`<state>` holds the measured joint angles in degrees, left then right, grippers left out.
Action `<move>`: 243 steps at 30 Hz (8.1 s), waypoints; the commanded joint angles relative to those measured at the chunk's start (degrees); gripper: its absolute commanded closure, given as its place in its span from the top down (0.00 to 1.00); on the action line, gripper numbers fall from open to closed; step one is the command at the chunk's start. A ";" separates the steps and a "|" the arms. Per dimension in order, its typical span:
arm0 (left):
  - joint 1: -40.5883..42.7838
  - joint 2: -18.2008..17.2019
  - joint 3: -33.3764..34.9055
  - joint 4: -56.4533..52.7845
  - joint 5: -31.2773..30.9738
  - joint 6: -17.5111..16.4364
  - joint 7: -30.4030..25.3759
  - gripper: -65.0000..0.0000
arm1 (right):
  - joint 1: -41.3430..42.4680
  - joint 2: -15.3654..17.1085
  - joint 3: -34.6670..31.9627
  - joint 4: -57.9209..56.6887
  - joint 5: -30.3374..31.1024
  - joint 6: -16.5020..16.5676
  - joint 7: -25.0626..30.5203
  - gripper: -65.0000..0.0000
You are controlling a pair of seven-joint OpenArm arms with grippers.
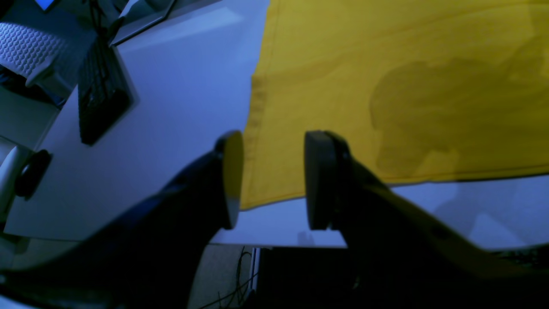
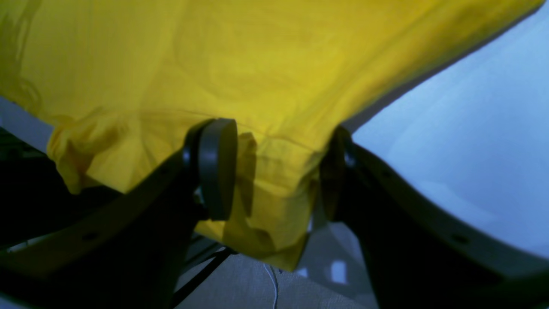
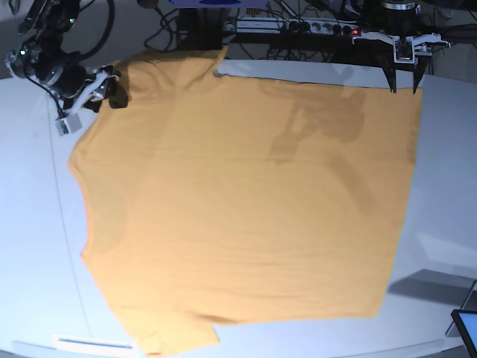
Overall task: Fold the T-shirt properly
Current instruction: 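Grasp the shirt's shoulder corners with the left and right grippers, then lift the shoulder edge with both grippers and pull it over the shirt, then lower the held shoulder edge onto the shirt body with both grippers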
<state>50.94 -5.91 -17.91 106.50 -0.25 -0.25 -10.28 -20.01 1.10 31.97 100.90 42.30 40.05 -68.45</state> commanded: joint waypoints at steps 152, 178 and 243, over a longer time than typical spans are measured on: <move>-17.75 -10.66 -16.68 -18.63 -42.96 -38.03 38.11 0.00 | -3.77 4.65 -2.91 0.77 -1.29 -0.05 3.61 0.00; -15.64 -8.37 -26.18 -6.23 -42.87 -37.95 42.42 0.00 | -1.04 5.89 -3.00 11.05 -1.03 -0.05 1.85 0.00; -48.78 -8.02 -35.23 -5.09 -40.58 -24.41 71.69 0.00 | 24.80 5.53 -10.74 2.70 -1.29 -0.05 -5.53 0.01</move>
<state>2.57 -12.71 -52.73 100.51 -40.69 -25.02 62.92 3.77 6.13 21.08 102.72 40.53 40.01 -75.02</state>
